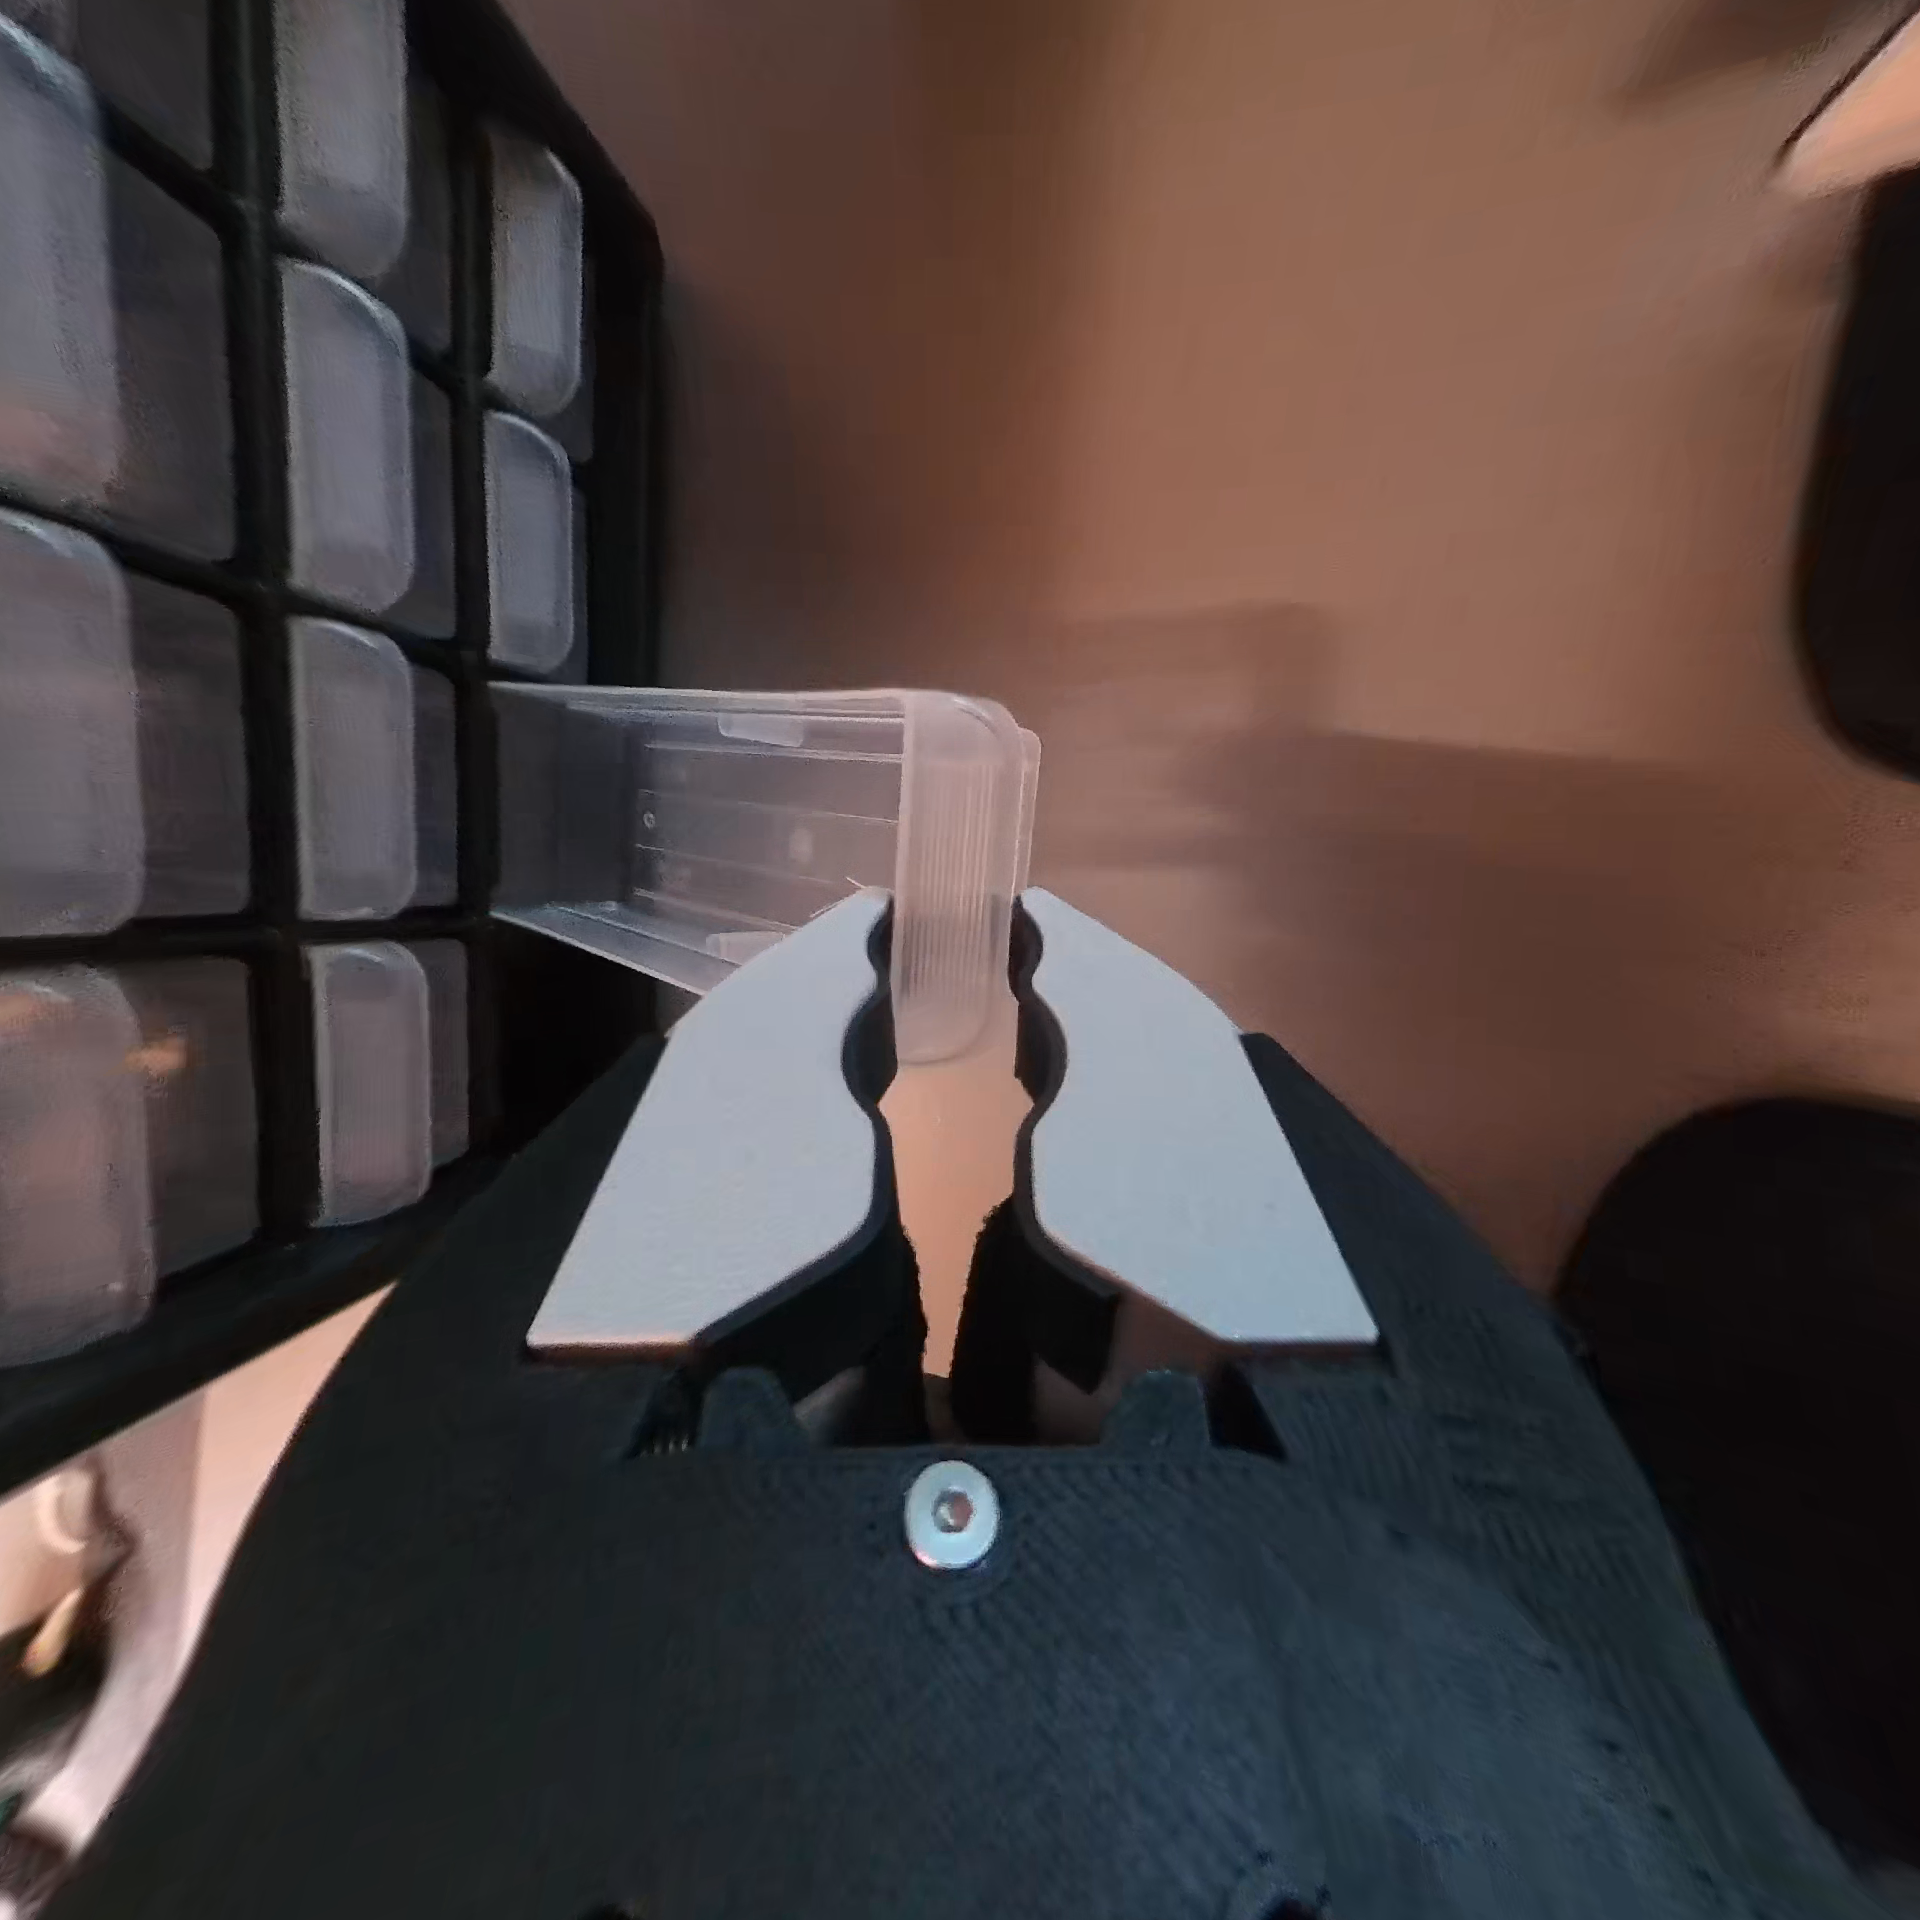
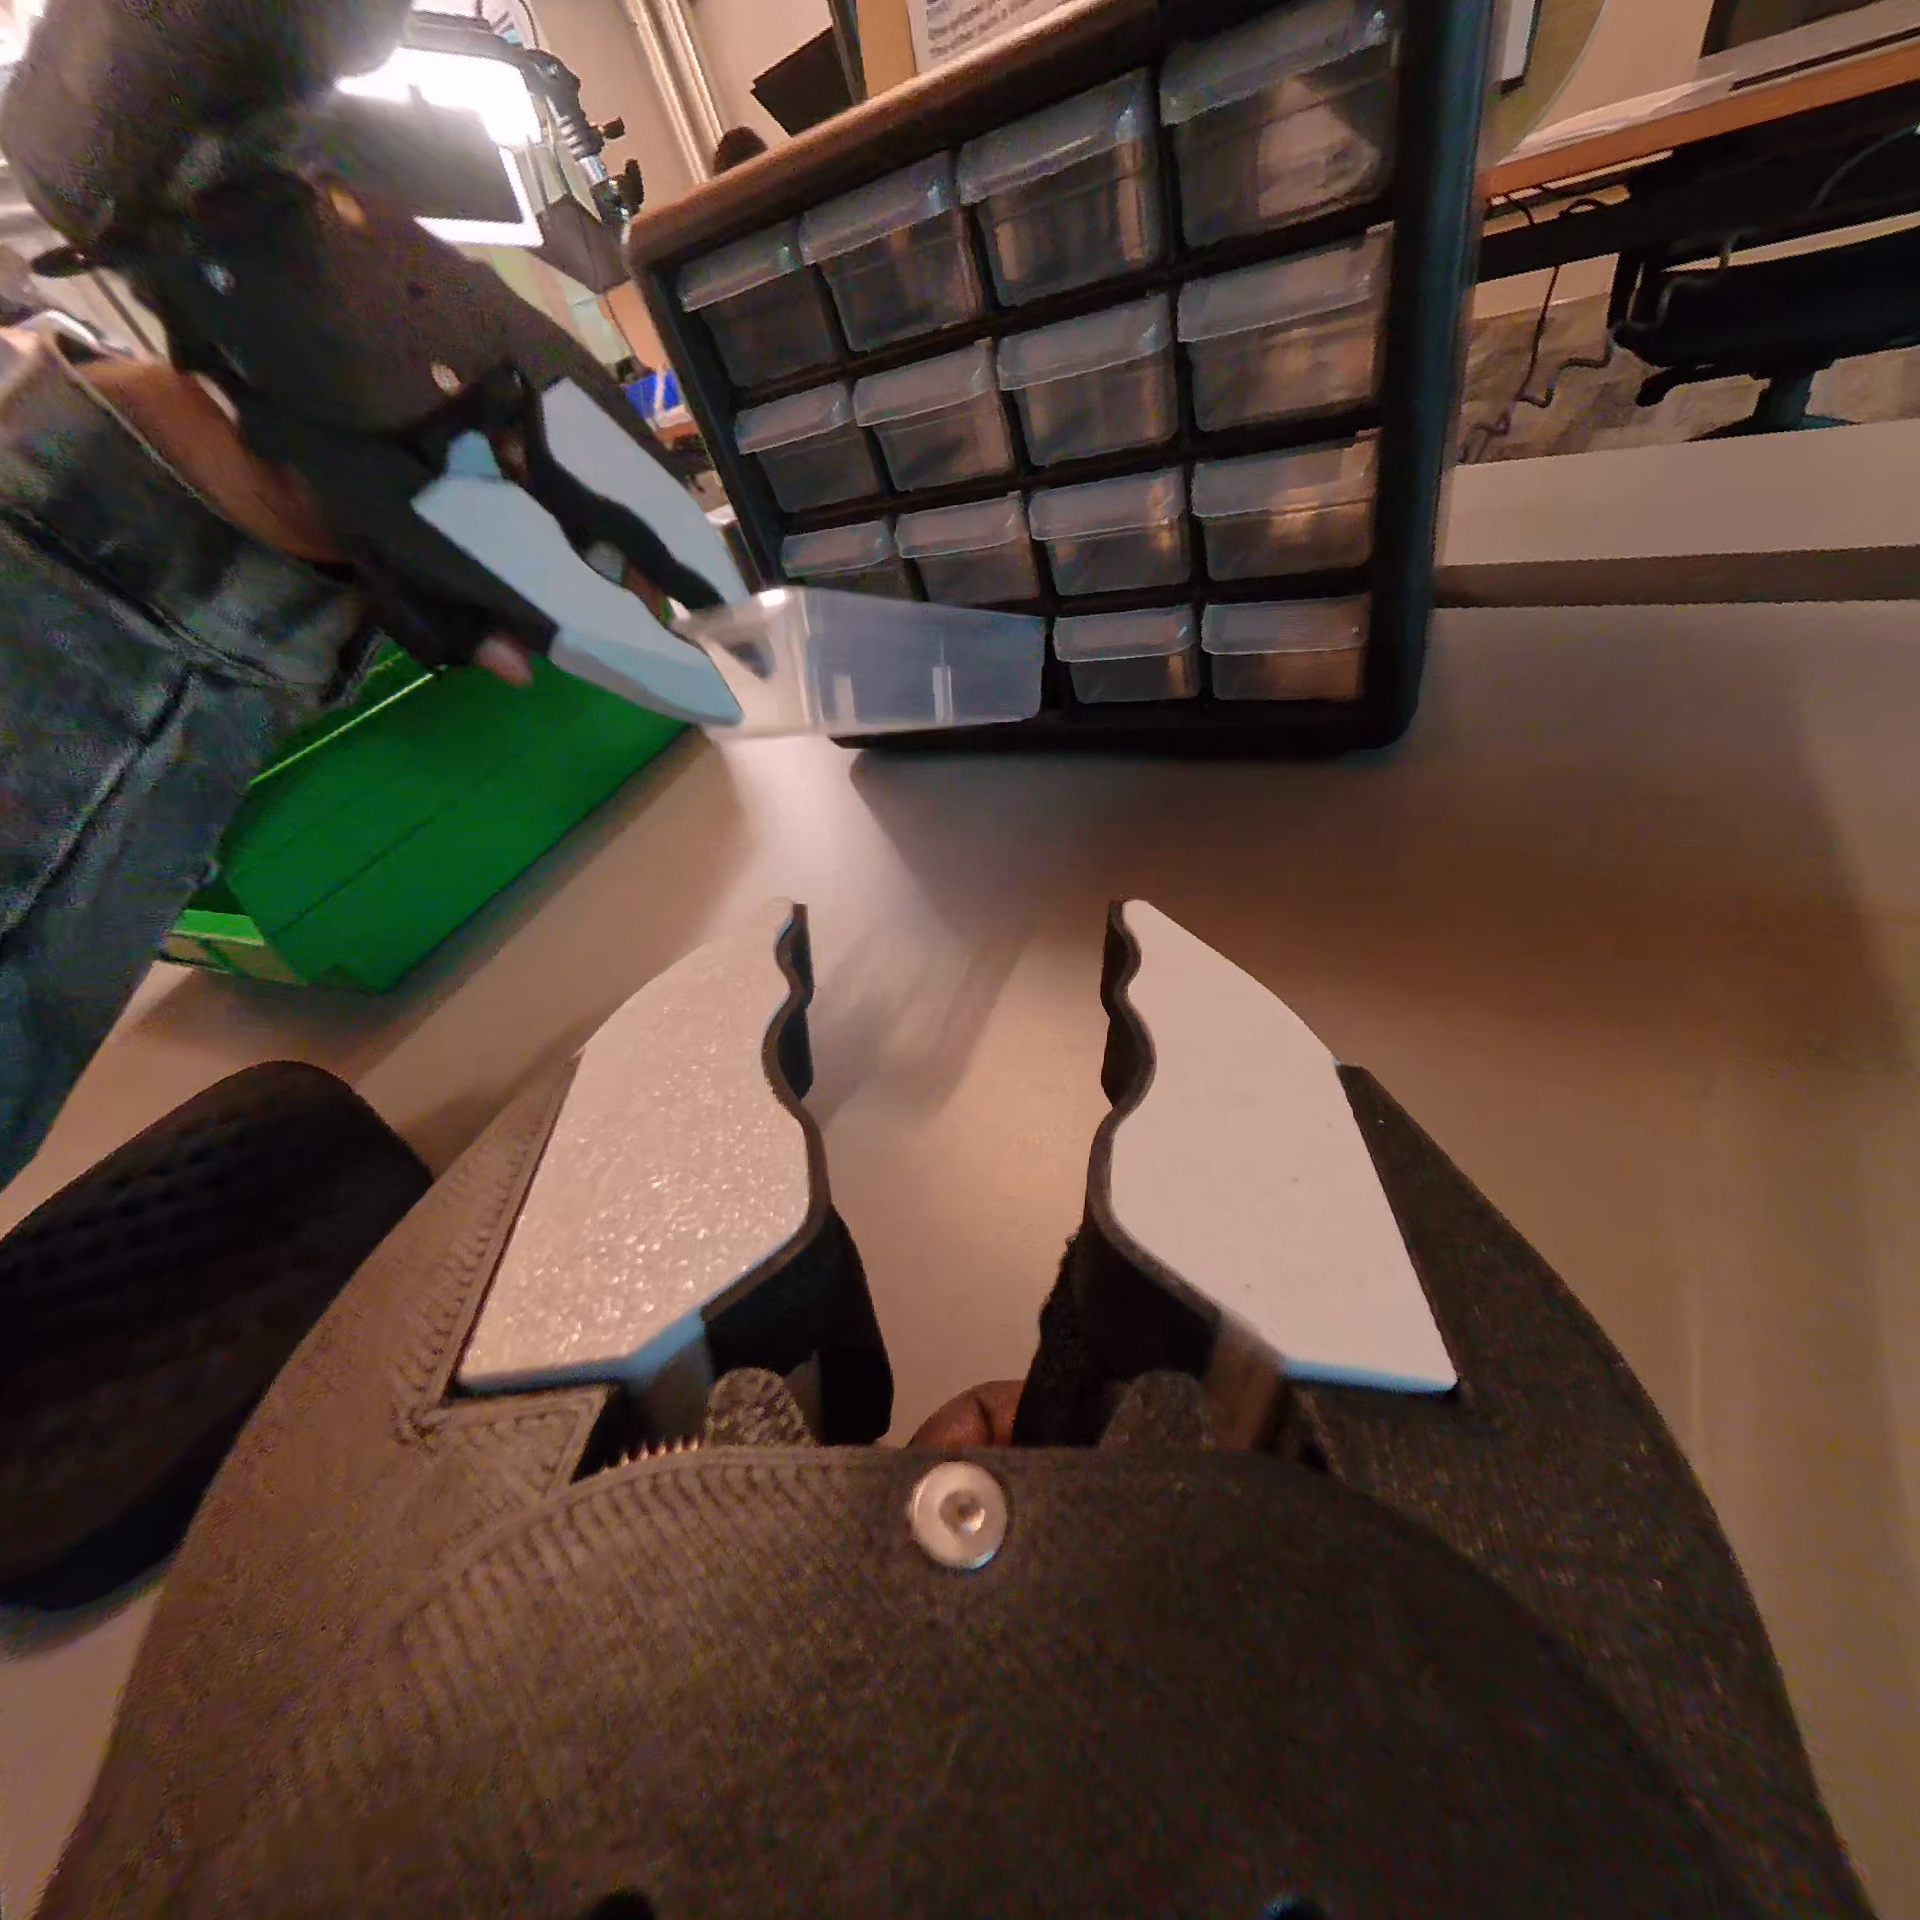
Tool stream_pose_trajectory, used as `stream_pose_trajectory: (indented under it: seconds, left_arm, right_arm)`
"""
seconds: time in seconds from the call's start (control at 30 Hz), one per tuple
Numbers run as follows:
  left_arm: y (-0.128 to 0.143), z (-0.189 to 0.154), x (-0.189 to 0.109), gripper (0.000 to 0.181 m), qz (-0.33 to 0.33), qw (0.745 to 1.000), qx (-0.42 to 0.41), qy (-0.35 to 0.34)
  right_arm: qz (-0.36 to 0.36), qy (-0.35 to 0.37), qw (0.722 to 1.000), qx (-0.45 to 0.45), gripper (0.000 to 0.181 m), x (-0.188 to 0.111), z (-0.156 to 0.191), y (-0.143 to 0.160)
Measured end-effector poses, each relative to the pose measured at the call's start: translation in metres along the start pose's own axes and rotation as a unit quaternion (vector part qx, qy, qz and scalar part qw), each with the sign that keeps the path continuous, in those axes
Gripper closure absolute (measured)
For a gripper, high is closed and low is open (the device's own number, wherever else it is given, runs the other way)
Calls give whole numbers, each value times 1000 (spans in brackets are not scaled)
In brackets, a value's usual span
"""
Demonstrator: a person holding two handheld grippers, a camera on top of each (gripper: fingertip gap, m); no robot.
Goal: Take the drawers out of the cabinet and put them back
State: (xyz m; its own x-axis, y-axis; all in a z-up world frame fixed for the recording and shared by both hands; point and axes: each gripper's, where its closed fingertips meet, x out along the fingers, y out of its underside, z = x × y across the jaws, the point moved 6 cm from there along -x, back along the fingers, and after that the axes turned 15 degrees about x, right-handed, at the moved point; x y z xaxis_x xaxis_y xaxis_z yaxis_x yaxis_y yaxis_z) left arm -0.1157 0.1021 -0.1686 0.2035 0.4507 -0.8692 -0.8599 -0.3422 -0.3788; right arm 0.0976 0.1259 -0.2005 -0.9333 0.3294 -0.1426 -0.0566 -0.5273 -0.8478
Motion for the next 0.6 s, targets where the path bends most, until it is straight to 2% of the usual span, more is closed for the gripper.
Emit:
stream_pose_trajectory:
  seconds: [0.03, 0.13, 0.2, 0.27, 0.37, 0.5, 0.6]
  left_arm:
    - [3, -7, 6, 162, 4, 999, 21, -26]
    - [17, -25, 29, 162, 19, 990, 89, -104]
    - [25, -30, 40, 163, 35, 987, 116, -107]
    - [27, -27, 42, 164, 28, 994, 96, -51]
    - [17, -11, 30, 166, -29, 998, 43, 29]
    - [4, 6, 13, 166, -82, 989, -3, 122]
    - [5, 18, 7, 167, -86, 981, -32, 171]
  right_arm:
    - [0, -4, 1000, -6, 126, 0, 1, 0]
    - [7, -18, 999, -39, 123, 0, 9, 3]
    - [17, -16, 998, -64, 122, 3, 13, 6]
    - [28, -11, 996, -79, 122, 5, 15, 9]
    - [24, -9, 996, -81, 123, 4, 15, 8]
    - [24, -11, 998, -64, 125, 4, 12, 7]
    - [24, -10, 997, -71, 126, 4, 13, 8]
